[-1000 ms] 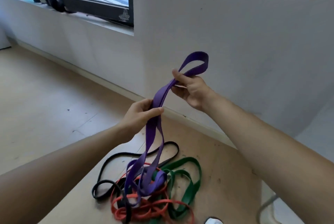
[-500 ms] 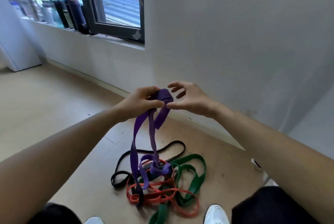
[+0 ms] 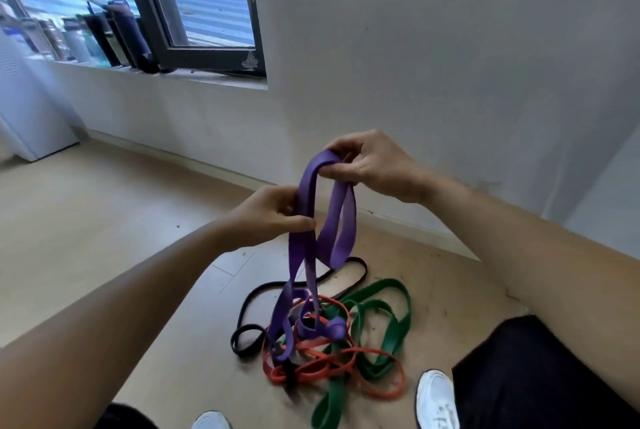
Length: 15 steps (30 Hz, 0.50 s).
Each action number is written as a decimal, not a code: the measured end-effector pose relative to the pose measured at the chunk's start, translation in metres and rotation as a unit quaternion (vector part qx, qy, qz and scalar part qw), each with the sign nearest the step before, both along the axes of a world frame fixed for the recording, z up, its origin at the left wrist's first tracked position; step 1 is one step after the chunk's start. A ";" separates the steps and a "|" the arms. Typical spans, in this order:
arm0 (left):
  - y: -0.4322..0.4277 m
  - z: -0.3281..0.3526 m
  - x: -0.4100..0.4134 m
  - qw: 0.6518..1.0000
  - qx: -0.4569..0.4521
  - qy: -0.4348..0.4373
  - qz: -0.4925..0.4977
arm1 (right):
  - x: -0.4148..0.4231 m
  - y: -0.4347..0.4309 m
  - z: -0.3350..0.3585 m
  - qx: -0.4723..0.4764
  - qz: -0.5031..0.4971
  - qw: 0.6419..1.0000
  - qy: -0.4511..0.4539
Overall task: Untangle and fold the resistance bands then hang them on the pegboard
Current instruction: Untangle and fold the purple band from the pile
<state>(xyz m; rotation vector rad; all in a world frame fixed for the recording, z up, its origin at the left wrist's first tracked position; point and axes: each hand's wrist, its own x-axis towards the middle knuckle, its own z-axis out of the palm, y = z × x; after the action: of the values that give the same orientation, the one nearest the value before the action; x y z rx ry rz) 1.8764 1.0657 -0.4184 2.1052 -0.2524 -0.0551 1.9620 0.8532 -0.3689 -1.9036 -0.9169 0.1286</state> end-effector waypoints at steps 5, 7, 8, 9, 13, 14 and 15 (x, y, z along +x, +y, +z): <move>-0.007 -0.005 0.009 0.999 -0.032 0.029 0.005 | 0.012 -0.011 0.009 0.141 -0.046 0.988 0.034; -0.009 -0.006 0.012 0.999 -0.043 0.025 0.013 | 0.018 -0.016 0.010 0.188 -0.077 0.978 0.046; -0.009 -0.008 0.013 0.999 -0.040 0.020 0.017 | 0.022 -0.018 0.012 0.216 -0.097 0.970 0.053; -0.009 -0.010 0.014 0.999 -0.034 0.016 0.019 | 0.026 -0.021 0.013 0.245 -0.116 0.960 0.063; -0.002 -0.011 0.017 0.997 -0.055 0.013 0.043 | 0.039 -0.035 0.012 0.304 -0.166 0.933 0.096; -0.001 -0.009 0.017 0.996 -0.068 0.009 0.049 | 0.042 -0.039 0.008 0.306 -0.174 0.930 0.104; 0.000 -0.006 0.017 0.995 -0.080 0.003 0.055 | 0.047 -0.042 0.003 0.302 -0.181 0.930 0.110</move>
<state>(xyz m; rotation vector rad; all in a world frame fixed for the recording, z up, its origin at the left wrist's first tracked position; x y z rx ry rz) 1.8932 1.0652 -0.4241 1.9556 -0.1325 0.0242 2.0087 0.8107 -0.3659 -1.4082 -0.3757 -0.1472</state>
